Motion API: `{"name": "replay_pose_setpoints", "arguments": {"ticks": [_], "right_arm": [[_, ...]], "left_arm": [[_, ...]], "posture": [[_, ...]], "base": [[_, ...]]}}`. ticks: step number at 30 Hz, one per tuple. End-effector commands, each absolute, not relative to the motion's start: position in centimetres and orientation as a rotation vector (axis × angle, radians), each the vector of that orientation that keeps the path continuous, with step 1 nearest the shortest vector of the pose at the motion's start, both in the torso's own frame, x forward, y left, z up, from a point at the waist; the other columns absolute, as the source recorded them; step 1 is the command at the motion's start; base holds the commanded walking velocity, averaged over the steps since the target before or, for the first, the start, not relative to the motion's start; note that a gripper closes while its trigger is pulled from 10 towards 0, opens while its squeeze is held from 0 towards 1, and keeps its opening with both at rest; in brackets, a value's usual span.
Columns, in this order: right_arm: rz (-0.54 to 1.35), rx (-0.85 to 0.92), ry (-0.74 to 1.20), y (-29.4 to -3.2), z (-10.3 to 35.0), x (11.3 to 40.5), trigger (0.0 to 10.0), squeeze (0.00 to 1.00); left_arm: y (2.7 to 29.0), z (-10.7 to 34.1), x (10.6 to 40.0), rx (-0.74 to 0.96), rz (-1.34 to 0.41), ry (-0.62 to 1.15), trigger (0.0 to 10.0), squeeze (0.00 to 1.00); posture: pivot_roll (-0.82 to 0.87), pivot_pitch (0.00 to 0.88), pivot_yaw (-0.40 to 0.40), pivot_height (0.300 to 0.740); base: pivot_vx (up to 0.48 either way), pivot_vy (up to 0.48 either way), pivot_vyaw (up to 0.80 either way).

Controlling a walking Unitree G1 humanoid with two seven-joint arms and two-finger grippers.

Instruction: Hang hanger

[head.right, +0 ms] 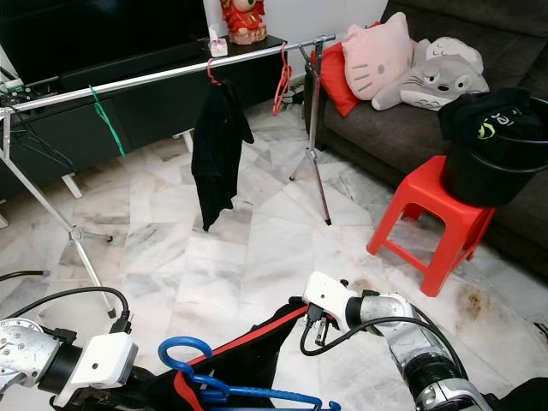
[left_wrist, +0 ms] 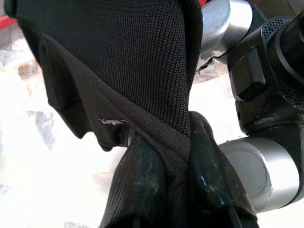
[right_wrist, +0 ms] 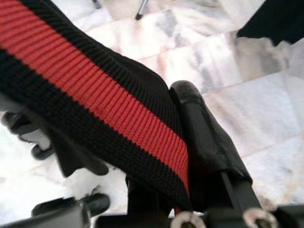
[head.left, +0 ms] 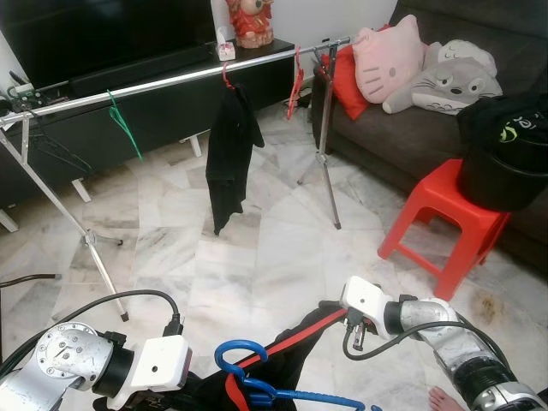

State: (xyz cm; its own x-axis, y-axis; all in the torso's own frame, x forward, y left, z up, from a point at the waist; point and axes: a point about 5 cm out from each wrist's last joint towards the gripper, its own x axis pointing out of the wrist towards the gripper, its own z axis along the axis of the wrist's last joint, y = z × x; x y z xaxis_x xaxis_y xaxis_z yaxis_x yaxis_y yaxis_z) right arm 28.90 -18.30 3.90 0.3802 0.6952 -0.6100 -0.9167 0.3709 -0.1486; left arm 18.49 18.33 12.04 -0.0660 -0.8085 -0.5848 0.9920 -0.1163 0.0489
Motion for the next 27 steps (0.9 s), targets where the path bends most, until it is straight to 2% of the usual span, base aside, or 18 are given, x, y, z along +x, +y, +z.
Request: {"name": "replay_pose_setpoints", "arguments": {"ticks": [1, 7, 18, 24, 25, 27], "right_arm": [[1.101, -0.518, 0.504, -18.6, 4.4, 29.2, 10.0, 1.00], [1.253, -0.453, 0.613, -19.3, 3.9, 27.6, 10.0, 1.00], [1.405, -0.358, 0.722, -19.6, 3.7, 26.4, 10.0, 1.00], [1.455, -0.426, 0.790, -20.2, 3.5, 26.1, 10.0, 1.00], [1.461, -0.442, 0.788, -20.2, 3.7, 26.3, 10.0, 0.13], [1.467, -0.448, 0.787, -20.2, 3.8, 26.3, 10.0, 0.13]], "left_arm": [[18.2, 12.4, 18.5, 0.583, -1.616, 0.411, 10.0, 0.00], [18.1, 12.0, 19.0, 0.601, -1.578, 0.404, 10.0, 0.00], [17.9, 11.6, 19.6, 0.623, -1.542, 0.398, 10.0, 0.00], [18.1, 11.3, 19.3, 0.640, -1.553, 0.430, 10.0, 0.00], [18.2, 11.2, 19.2, 0.641, -1.561, 0.436, 10.0, 0.00], [18.2, 11.2, 19.1, 0.641, -1.565, 0.438, 10.0, 0.00]], "posture": [[-0.15, 0.000, 0.049, 0.732], [-0.15, 0.000, 0.049, 0.732], [-0.15, 0.000, 0.049, 0.732], [-0.15, 0.015, 0.042, 0.732], [-0.15, 0.015, 0.042, 0.732], [-0.15, 0.015, 0.042, 0.732]], "base": [[0.000, 0.000, 0.00], [0.000, 0.000, 0.00], [0.000, 0.000, 0.00], [0.000, 0.000, 0.00], [0.000, 0.000, 0.00], [0.000, 0.000, 0.00]]}}
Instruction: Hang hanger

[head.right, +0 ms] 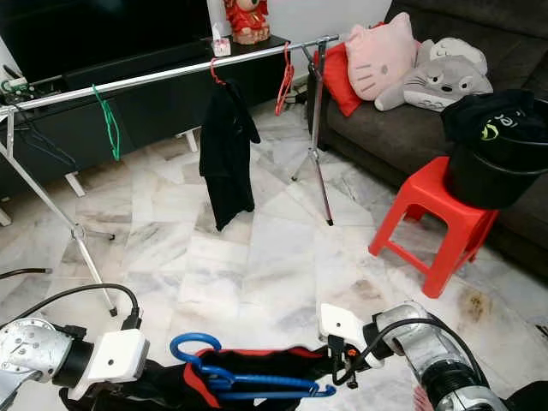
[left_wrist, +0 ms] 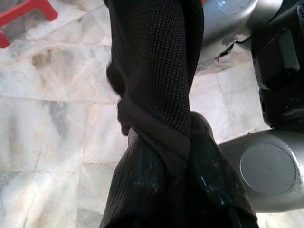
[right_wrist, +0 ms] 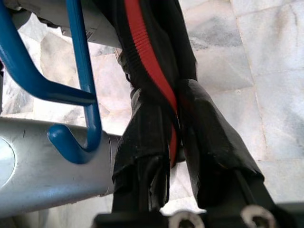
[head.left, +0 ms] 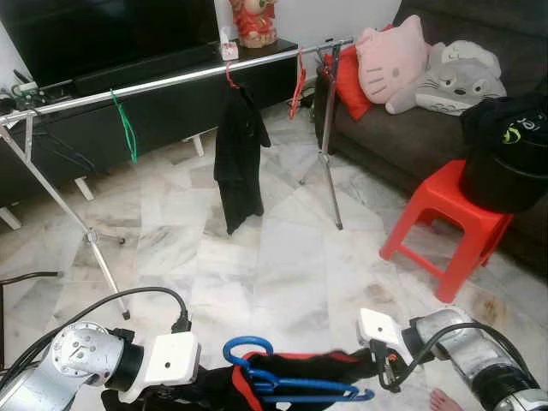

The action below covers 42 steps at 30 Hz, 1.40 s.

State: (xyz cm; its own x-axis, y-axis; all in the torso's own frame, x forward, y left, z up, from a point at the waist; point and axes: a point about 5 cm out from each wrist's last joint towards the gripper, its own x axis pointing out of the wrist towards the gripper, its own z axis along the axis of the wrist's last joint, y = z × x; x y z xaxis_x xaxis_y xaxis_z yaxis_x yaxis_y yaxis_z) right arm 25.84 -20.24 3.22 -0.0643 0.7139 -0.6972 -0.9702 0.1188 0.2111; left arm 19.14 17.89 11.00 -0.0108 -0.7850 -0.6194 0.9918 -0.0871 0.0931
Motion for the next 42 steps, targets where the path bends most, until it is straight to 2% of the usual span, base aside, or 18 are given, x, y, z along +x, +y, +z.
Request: {"name": "replay_pose_setpoints", "arguments": {"ticks": [1, 2, 3, 4, 5, 9, 10, 12, 13, 15, 17, 19, 23, 25, 26, 30, 38, 42], "right_arm": [[1.468, -0.452, 0.789, -20.1, 3.8, 26.4, 10.0, 0.00], [1.469, -0.454, 0.791, -20.1, 3.9, 26.4, 10.0, 0.00], [1.475, -0.460, 0.802, -20.2, 3.9, 26.5, 10.0, 0.82], [1.475, -0.460, 0.802, -20.2, 3.9, 26.5, 10.0, 0.82], [1.482, -0.464, 0.812, -20.2, 4.0, 26.5, 10.0, 1.00], [1.467, -0.480, 0.816, -20.3, 4.2, 26.9, 10.0, 1.00], [1.442, -0.505, 0.793, -20.3, 4.3, 27.2, 10.0, 0.55], [1.412, -0.531, 0.763, -20.3, 4.4, 27.5, 10.0, 0.55], [1.336, -0.531, 0.700, -20.2, 4.7, 28.2, 10.0, 0.00], [1.255, -0.534, 0.642, -20.1, 5.1, 29.0, 10.0, 0.00], [1.249, -0.535, 0.639, -20.1, 5.1, 29.1, 10.0, 0.00], [1.081, -0.565, 0.526, -20.6, 6.1, 30.6, 10.0, 0.00], [1.062, -0.569, 0.513, -20.6, 6.2, 30.7, 10.0, 0.00], [0.979, -0.367, 0.375, -21.4, 10.0, 32.8, 10.0, 0.00], [0.993, -0.334, 0.347, -21.4, 10.6, 33.0, 10.0, 1.00], [1.127, -0.331, 0.314, -20.4, 11.3, 32.6, 10.0, 1.00], [1.130, -0.344, 0.239, -20.0, 13.3, 33.5, 10.0, 1.00], [1.132, -0.389, 0.204, -20.2, 14.6, 34.0, 10.0, 1.00]], "left_arm": [[18.2, 11.2, 19.0, 0.642, -1.569, 0.442, 10.0, 0.00], [18.2, 11.1, 19.0, 0.642, -1.571, 0.444, 10.0, 0.00], [18.2, 11.1, 18.9, 0.644, -1.575, 0.450, 10.0, 0.00], [18.2, 11.1, 18.9, 0.644, -1.575, 0.450, 10.0, 0.00], [18.3, 11.0, 18.8, 0.647, -1.577, 0.457, 10.0, 0.00], [18.3, 11.0, 18.8, 0.650, -1.579, 0.466, 10.0, 0.00], [18.3, 11.0, 18.8, 0.649, -1.572, 0.462, 10.0, 0.00], [18.3, 10.9, 18.9, 0.648, -1.563, 0.457, 10.0, 0.00], [18.3, 10.7, 19.0, 0.647, -1.553, 0.457, 10.0, 0.00], [18.4, 10.5, 19.2, 0.651, -1.539, 0.460, 10.0, 0.00], [18.4, 10.5, 19.2, 0.651, -1.538, 0.460, 10.0, 0.00], [18.4, 10.4, 19.1, 0.651, -1.538, 0.462, 10.0, 0.00], [18.4, 10.4, 19.1, 0.651, -1.538, 0.462, 10.0, 0.00], [18.3, 10.1, 20.9, 0.637, -1.420, 0.411, 10.0, 0.00], [18.1, 10.0, 21.3, 0.629, -1.396, 0.394, 10.0, 0.00], [16.9, 10.7, 22.7, 0.493, -1.293, 0.286, 10.0, 0.00], [15.1, 10.6, 24.4, 0.348, -1.150, 0.192, 10.0, 0.00], [14.1, 10.3, 25.2, 0.184, -1.072, 0.223, 10.0, 0.00]], "posture": [[-0.14, 0.017, 0.041, 0.732], [-0.14, 0.017, 0.041, 0.732], [-0.15, 0.020, 0.041, 0.732], [-0.15, 0.020, 0.041, 0.732], [-0.14, 0.020, 0.041, 0.732], [-0.14, 0.020, 0.041, 0.732], [-0.14, 0.018, 0.041, 0.732], [-0.14, 0.018, 0.041, 0.732], [-0.14, 0.013, 0.041, 0.732], [-0.14, 0.011, 0.043, 0.732], [-0.14, 0.011, 0.043, 0.732], [-0.14, 0.012, 0.044, 0.732], [-0.14, 0.012, 0.044, 0.732], [-0.16, 0.000, 0.050, 0.732], [-0.16, 0.000, 0.050, 0.732], [-0.17, 0.000, 0.051, 0.732], [-0.17, 0.000, 0.047, 0.732], [-0.18, 0.000, 0.050, 0.732]], "base": [[0.000, 0.000, 0.00], [0.000, 0.000, 0.00], [0.000, 0.000, 0.00], [0.000, 0.000, 0.00], [0.000, 0.000, 0.00], [0.000, 0.000, 0.00], [0.000, 0.000, 0.00], [0.000, 0.000, 0.00], [0.000, 0.000, 0.00], [0.000, 0.000, 0.00], [0.000, 0.000, 0.00], [0.000, 0.000, 0.00], [0.000, 0.000, 0.00], [0.000, 0.000, 0.00], [0.000, 0.000, 0.00], [0.000, 0.000, 0.00], [0.000, 0.000, 0.00], [0.000, 0.000, 0.00]]}}
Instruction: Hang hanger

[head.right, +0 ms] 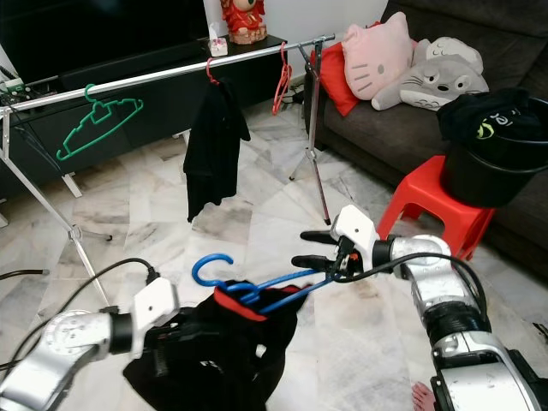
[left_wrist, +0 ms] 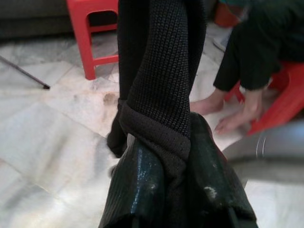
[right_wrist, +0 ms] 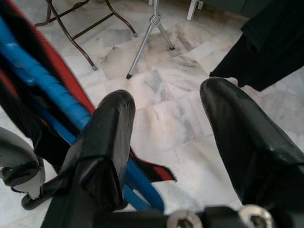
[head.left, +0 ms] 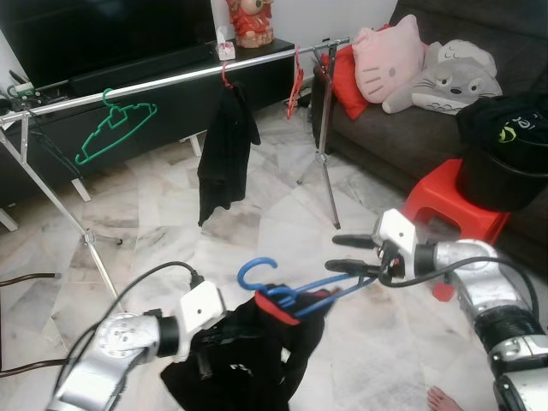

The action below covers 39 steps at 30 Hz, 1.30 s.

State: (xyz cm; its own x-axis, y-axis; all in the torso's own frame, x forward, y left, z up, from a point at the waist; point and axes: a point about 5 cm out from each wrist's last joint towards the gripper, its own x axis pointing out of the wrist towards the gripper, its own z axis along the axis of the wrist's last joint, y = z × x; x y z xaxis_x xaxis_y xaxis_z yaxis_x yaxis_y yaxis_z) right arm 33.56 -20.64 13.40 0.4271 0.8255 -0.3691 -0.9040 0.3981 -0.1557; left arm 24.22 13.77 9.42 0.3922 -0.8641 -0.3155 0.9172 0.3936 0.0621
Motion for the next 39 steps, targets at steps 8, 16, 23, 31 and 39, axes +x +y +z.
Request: {"name": "replay_pose_setpoints", "arguments": {"ticks": [8, 16, 23, 31, 39], "right_arm": [[0.983, -0.283, -0.091, -19.5, 20.5, 36.3, 10.0, 1.00], [0.956, -0.198, -0.167, -17.9, 20.9, 36.6, 10.0, 0.00], [0.978, -0.213, -0.138, -17.3, 19.8, 36.2, 10.0, 0.00], [0.986, -0.195, -0.130, -16.7, 19.1, 35.9, 10.0, 0.00], [0.976, -0.190, -0.136, -16.6, 18.9, 35.8, 10.0, 0.00]], "left_arm": [[13.0, 8.3, 26.4, -0.007, -0.892, 0.203, 10.0, 0.00], [13.7, 7.6, 28.0, -0.126, -0.648, 0.179, 10.0, 0.00], [14.7, 9.1, 29.3, -0.303, -0.467, -0.002, 10.0, 0.00], [16.8, 13.3, 31.3, -0.344, -0.150, -0.310, 10.0, 0.00], [16.3, 14.0, 31.3, -0.102, -0.116, -0.381, 10.0, 0.00]], "posture": [[-0.20, 0.000, 0.056, 0.732], [-0.18, 0.000, 0.055, 0.732], [-0.19, 0.000, 0.061, 0.732], [-0.18, 0.000, 0.061, 0.732], [-0.18, 0.000, 0.064, 0.732]], "base": [[0.000, 0.000, 0.00], [0.000, 0.000, 0.00], [0.000, 0.000, 0.00], [0.000, 0.000, 0.00], [0.000, 0.000, 0.00]]}}
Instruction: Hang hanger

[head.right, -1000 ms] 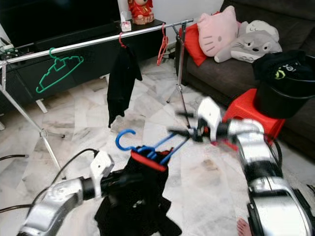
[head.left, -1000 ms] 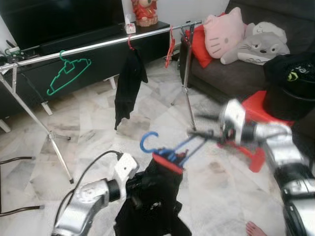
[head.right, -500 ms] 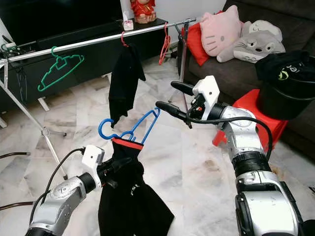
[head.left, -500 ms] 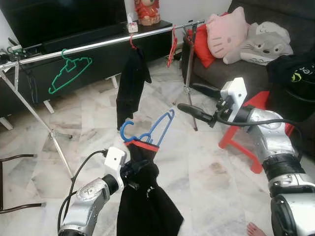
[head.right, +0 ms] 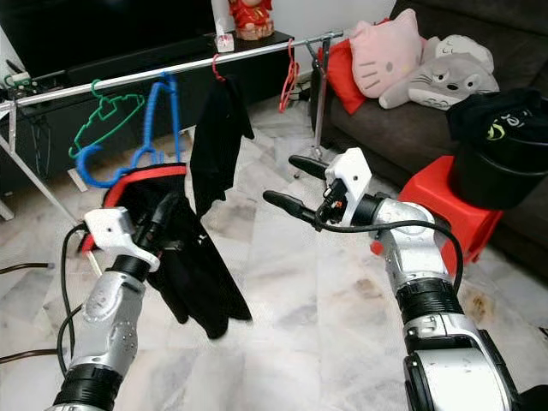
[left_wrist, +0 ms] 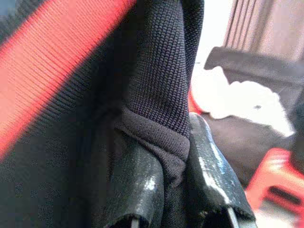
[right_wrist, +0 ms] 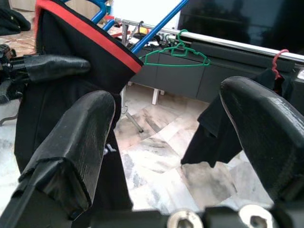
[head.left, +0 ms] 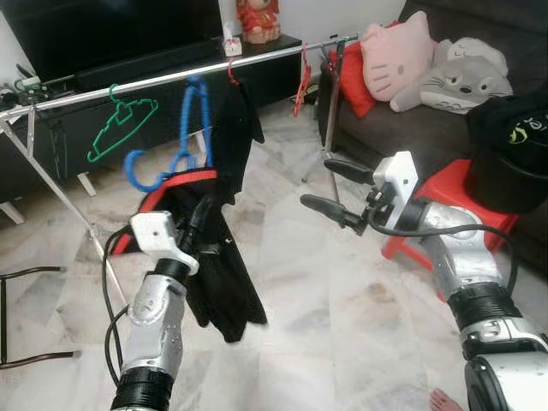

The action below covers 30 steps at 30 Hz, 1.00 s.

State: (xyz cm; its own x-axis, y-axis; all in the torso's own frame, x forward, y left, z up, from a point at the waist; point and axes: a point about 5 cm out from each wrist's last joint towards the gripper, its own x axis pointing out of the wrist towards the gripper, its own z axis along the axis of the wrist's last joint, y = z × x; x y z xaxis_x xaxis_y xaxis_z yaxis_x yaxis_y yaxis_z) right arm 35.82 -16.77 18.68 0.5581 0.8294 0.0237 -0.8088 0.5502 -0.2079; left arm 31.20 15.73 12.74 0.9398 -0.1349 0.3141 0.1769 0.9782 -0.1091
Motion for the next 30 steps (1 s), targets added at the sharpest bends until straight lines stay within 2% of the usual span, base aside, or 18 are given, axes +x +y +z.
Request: {"name": "replay_pose_setpoints", "arguments": {"ticks": [1, 3, 8, 10, 11, 12, 13, 15, 17, 21, 22, 24, 30], "right_arm": [[0.974, -0.190, -0.136, -16.6, 18.9, 35.8, 10.0, 0.00], [0.971, -0.189, -0.137, -16.6, 18.9, 35.8, 10.0, 0.00], [0.979, -0.198, -0.137, -16.2, 18.9, 35.7, 10.0, 0.00], [1.000, -0.208, -0.133, -16.1, 18.9, 35.6, 10.0, 0.00], [1.000, -0.208, -0.133, -16.1, 18.9, 35.6, 10.0, 0.00], [1.032, -0.224, -0.126, -16.0, 18.9, 35.4, 10.0, 0.00], [1.043, -0.230, -0.124, -15.9, 18.9, 35.4, 10.0, 0.00], [1.050, -0.234, -0.122, -15.9, 18.9, 35.3, 10.0, 0.00], [1.106, -0.264, -0.099, -15.8, 18.9, 35.0, 10.0, 0.00], [1.113, -0.268, -0.096, -15.8, 18.9, 35.0, 10.0, 0.00], [1.269, -0.342, -0.046, -15.8, 19.0, 33.9, 10.0, 0.00], [1.397, -0.405, 0.012, -16.1, 19.1, 33.0, 10.0, 0.00], [1.540, -0.496, 0.123, -17.1, 18.8, 31.9, 10.0, 0.00]], "left_arm": [[16.5, 14.1, 31.4, -0.126, -0.090, -0.390, 10.0, 0.00], [16.5, 15.1, 31.4, -0.026, -0.066, -0.441, 10.0, 0.00], [15.6, 15.7, 31.4, 0.088, -0.100, -0.487, 10.0, 0.00], [14.4, 14.8, 31.5, 0.163, -0.226, -0.427, 10.0, 0.00], [14.4, 14.8, 31.5, 0.163, -0.226, -0.427, 10.0, 0.00], [13.6, 13.3, 31.4, 0.208, -0.363, -0.333, 10.0, 0.00], [13.4, 12.8, 31.3, 0.219, -0.405, -0.304, 10.0, 0.00], [13.2, 12.6, 31.2, 0.227, -0.426, -0.291, 10.0, 0.00], [13.1, 11.4, 30.7, 0.290, -0.528, -0.224, 10.0, 0.00], [13.1, 11.3, 30.7, 0.300, -0.543, -0.216, 10.0, 0.00], [13.4, 9.8, 29.8, 0.336, -0.658, -0.119, 10.0, 0.00], [13.8, 8.4, 28.7, 0.339, -0.756, -0.020, 10.0, 0.00], [14.1, 6.5, 26.5, 0.387, -0.952, 0.112, 10.0, 0.00]], "posture": [[-0.18, 0.000, 0.064, 0.732], [-0.18, 0.000, 0.062, 0.732], [-0.18, 0.000, 0.061, 0.732], [-0.18, 0.000, 0.061, 0.732], [-0.18, 0.000, 0.061, 0.732], [-0.18, 0.000, 0.061, 0.732], [-0.18, 0.000, 0.061, 0.732], [-0.18, 0.000, 0.061, 0.732], [-0.18, 0.000, 0.061, 0.732], [-0.18, 0.000, 0.061, 0.732], [-0.18, 0.000, 0.059, 0.732], [-0.19, 0.000, 0.058, 0.732], [-0.19, 0.000, 0.051, 0.732]], "base": [[0.000, 0.000, 0.00], [0.000, 0.000, 0.00], [0.000, 0.000, 0.00], [0.000, 0.000, 0.00], [0.000, 0.000, 0.00], [0.000, 0.000, 0.00], [0.000, 0.000, 0.00], [0.000, 0.000, 0.00], [0.000, 0.000, 0.00], [0.000, 0.000, 0.00], [0.000, 0.000, 0.00], [0.000, 0.000, 0.00], [0.000, 0.000, 0.00]]}}
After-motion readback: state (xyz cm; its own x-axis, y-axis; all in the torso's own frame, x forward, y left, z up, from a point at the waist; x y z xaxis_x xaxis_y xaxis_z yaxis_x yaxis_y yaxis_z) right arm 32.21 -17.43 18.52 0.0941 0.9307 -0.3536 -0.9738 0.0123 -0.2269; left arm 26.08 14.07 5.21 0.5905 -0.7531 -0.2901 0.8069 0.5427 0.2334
